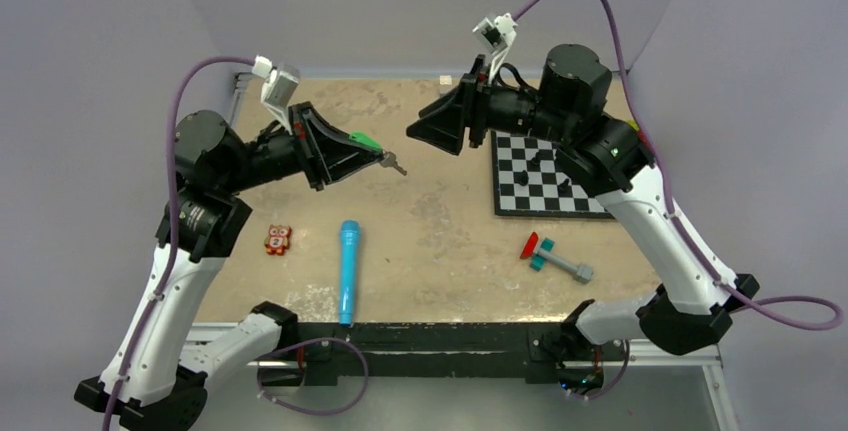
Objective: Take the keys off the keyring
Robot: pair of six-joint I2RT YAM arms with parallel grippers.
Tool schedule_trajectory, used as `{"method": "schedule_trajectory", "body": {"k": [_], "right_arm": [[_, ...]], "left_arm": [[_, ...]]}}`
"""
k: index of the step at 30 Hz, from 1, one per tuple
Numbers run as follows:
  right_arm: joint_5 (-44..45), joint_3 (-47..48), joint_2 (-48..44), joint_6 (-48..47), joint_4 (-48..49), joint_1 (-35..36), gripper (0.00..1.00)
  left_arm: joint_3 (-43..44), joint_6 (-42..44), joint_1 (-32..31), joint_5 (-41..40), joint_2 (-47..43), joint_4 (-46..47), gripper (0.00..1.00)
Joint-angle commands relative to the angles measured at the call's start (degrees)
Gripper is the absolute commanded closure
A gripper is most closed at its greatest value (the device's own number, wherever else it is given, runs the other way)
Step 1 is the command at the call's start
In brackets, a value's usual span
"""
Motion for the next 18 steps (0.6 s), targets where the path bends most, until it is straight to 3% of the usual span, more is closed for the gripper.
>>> {"method": "schedule_trajectory", "body": {"k": [1,9,18], "right_arm": [[-9.7,-0.5,-0.9,4.6,8.0,0.2,0.4],[-17.8,-0.6,0.9,9.5,13.8,0.2,0.47],[-20.4,1.1,2.9,10.7,15.2,0.5,0.58]], "left_arm": [[1.2,-7.6,0.0,-3.0,-1.1,9.6,1.0],[2.6,-8.7,0.0,-4.5,-1.0,10.4,1.0],[4.2,-10.3,0.0,-4.8,-0.6,10.6,1.0]]}}
